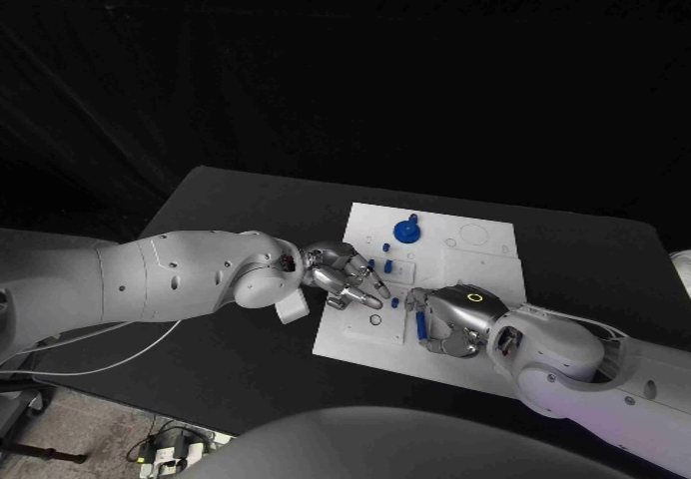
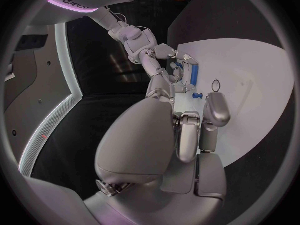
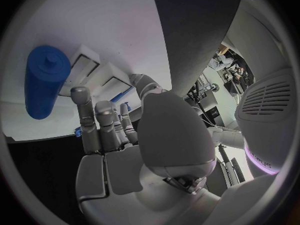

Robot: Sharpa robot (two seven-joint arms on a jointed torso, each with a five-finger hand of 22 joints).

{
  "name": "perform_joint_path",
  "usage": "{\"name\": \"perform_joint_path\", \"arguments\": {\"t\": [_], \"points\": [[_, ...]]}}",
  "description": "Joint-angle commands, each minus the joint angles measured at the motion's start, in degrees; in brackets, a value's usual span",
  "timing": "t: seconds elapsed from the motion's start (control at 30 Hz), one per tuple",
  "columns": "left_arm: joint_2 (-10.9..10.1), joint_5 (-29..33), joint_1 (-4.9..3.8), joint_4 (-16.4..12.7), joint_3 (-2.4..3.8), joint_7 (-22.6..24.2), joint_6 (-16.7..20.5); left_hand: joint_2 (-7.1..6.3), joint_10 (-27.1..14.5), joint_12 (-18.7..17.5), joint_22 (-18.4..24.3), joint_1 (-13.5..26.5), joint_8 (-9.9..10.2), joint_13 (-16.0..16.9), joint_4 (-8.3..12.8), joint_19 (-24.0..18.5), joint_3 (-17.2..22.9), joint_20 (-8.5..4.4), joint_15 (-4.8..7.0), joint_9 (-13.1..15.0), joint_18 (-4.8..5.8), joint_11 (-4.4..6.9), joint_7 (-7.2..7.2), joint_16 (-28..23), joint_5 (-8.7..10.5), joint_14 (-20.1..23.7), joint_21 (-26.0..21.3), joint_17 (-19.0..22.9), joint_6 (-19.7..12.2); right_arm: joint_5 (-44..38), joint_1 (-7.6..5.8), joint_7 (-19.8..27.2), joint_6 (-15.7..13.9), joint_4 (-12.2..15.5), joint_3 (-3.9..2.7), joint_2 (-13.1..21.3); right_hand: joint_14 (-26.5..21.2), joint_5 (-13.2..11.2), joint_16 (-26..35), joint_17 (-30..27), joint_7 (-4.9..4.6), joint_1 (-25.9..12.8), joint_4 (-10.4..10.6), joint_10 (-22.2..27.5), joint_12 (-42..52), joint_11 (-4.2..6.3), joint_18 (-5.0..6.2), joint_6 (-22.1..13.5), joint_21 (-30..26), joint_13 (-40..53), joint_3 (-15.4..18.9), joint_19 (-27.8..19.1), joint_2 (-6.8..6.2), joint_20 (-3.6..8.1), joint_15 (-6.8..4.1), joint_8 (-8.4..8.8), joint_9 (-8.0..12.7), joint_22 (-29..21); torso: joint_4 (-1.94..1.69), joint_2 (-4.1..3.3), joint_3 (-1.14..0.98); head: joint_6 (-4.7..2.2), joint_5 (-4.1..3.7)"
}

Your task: Assemble the parts on the task board

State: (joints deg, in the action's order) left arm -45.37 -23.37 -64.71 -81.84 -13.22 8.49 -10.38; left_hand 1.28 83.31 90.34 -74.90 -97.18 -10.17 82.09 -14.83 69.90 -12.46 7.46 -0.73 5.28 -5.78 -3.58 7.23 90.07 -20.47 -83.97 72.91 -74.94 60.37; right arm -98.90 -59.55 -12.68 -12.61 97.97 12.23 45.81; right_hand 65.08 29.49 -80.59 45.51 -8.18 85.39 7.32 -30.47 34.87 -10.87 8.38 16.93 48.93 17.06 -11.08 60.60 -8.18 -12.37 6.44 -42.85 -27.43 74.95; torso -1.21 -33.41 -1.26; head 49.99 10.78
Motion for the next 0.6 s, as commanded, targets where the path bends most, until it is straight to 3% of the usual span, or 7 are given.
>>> {"name": "perform_joint_path", "arguments": {"t": [0.03, 0.37, 0.47, 0.6], "points": [[0.0, 0.0, 0.04, -0.1, 0.03, 0.1, -0.9, 4.82, 2.5, -2.6, -7.9, -5.0, -0.3, 3.4, -0.4, -0.6, 0.0, 0.02, -0.3, 0.0, 0.52, 0.3, 0.02, -0.1, -0.3, -6.0, -0.2, -15.1, -0.5, -0.4, 0.19, 1.0, -0.6, -0.5, 0.16, 0.2, 0.7, 0.2, -0.1, 0.7, -2.53, -0.1, -1.0, -3.3, 0.8, 0.85, 0.37, 1.1, 1.2, 0.0, -0.8, 0.9, 0.44, 0.51, -0.69, -0.74, 0.4, 3.7, 0.02, 0.03, -0.01, 0.01, 0.07], [-0.3, -0.4, 0.05, -0.3, 0.03, 0.5, 0.4, 4.46, 2.2, -2.8, -7.9, -4.4, -0.5, 3.0, -1.0, -0.6, -0.6, 0.15, -0.42, 0.0, 0.53, 0.19, 0.13, -0.1, 0.41, -6.0, -0.3, -15.1, -1.0, 5.0, -0.29, 6.0, -10.4, 2.5, 0.09, 2.8, 3.4, 0.2, -0.6, 2.6, -2.96, -2.6, -1.6, -10.0, -1.3, 2.21, -0.21, 4.3, 4.2, -2.1, -3.3, 3.7, -0.38, 1.76, -1.93, -2.05, 2.1, 4.3, -0.06, 0.02, -0.03, 0.01, 0.39], [-0.6, -3.2, 0.05, -0.6, 0.03, 3.5, 3.0, 3.31, 2.2, -2.8, -8.0, -5.0, -0.7, 3.0, -0.7, -0.2, -1.2, 0.19, -0.43, 0.0, 0.59, 0.19, 0.19, -0.1, 1.66, -6.0, 0.0, -15.1, -1.3, 12.0, -1.46, 7.6, -12.0, 4.0, 0.04, 4.0, 3.9, 0.0, -0.7, 3.0, -3.06, -3.0, -1.5, -10.9, -1.7, 2.38, -0.31, 4.8, 4.6, -2.4, -3.7, 4.1, -0.58, 1.91, -2.08, -2.24, 2.4, 4.5, -0.03, 0.02, -0.02, 0.01, 0.26], [-1.0, -10.5, 0.05, -1.4, 0.03, 10.3, 9.7, 1.95, 2.7, -2.5, -8.2, -5.5, -1.1, 3.6, -0.5, 0.5, -2.1, 0.18, -0.33, 0.1, 0.71, 0.45, 0.04, -0.1, 3.02, -6.0, 0.5, -15.1, -1.1, 23.6, -3.69, 9.0, -12.7, 5.7, 0.01, 5.6, 4.4, -0.5, -0.8, 3.5, -3.36, -3.4, -1.4, -11.4, -2.1, 2.46, -0.34, 4.9, 4.7, -2.7, -3.9, 4.3, -0.7, 2.01, -2.17, -2.26, 2.6, 4.5, 0.0, 0.05, 0.01, 0.01, -0.05]]}}
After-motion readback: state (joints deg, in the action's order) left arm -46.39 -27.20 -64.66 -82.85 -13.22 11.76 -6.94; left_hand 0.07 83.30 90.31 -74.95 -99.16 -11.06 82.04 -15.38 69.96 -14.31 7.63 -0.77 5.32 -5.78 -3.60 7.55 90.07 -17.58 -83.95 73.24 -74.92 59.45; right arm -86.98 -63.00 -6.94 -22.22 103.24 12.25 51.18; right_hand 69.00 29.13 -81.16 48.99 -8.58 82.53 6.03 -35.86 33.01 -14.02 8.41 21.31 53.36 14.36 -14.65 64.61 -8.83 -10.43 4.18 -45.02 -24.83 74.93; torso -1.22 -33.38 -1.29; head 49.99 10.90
